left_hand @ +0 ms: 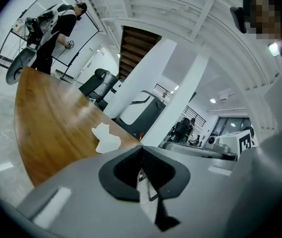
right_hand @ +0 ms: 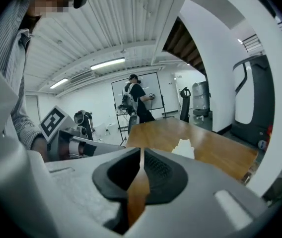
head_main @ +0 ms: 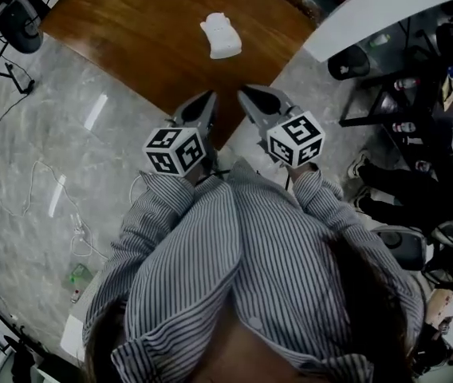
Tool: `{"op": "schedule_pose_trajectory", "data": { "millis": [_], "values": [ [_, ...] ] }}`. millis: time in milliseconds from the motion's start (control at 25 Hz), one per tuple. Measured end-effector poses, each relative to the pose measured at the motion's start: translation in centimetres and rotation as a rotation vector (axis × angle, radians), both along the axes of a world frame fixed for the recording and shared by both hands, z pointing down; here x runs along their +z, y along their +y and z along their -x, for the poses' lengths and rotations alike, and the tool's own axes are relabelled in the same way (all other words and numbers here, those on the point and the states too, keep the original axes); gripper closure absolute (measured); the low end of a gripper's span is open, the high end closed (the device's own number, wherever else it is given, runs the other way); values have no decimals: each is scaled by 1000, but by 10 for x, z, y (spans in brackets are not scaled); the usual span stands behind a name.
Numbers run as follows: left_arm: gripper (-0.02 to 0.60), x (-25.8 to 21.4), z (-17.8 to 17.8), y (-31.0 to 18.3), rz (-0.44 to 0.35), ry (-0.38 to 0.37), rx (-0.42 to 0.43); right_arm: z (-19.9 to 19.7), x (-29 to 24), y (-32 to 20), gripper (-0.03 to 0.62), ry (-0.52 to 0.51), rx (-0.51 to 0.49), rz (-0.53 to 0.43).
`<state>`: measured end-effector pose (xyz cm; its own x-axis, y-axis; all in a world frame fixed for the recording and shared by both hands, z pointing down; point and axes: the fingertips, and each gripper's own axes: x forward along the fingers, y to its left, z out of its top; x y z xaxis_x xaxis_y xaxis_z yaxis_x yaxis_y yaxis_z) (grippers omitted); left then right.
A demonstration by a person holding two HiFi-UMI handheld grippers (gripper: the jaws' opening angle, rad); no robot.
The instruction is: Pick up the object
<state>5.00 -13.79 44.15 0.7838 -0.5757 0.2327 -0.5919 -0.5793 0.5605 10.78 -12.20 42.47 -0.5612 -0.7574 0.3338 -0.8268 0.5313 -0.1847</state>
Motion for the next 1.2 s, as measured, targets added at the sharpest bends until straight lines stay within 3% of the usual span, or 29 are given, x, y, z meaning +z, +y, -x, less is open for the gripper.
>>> {"op": "schedule_pose_trajectory", "data": {
  "millis": [320, 600, 840, 1040, 1200],
  "values": [
    [575, 20, -9, -41, 54, 43, -58, 0, 23, -46, 564, 161, -222, 64],
    [575, 48, -7, -67, 113, 75, -93, 8, 62, -96, 438, 386, -356, 72],
    [575, 74, -17, -78, 183, 130, -89, 2, 88, -131, 391, 499, -452, 116],
    [575, 86, -21, -89, 205, 143, -97, -2, 114, -141, 341, 735, -617, 106],
    [575, 94, -22, -96, 222, 154, -107, -5, 128, -150, 339, 907, -706, 52]
  ]
}}
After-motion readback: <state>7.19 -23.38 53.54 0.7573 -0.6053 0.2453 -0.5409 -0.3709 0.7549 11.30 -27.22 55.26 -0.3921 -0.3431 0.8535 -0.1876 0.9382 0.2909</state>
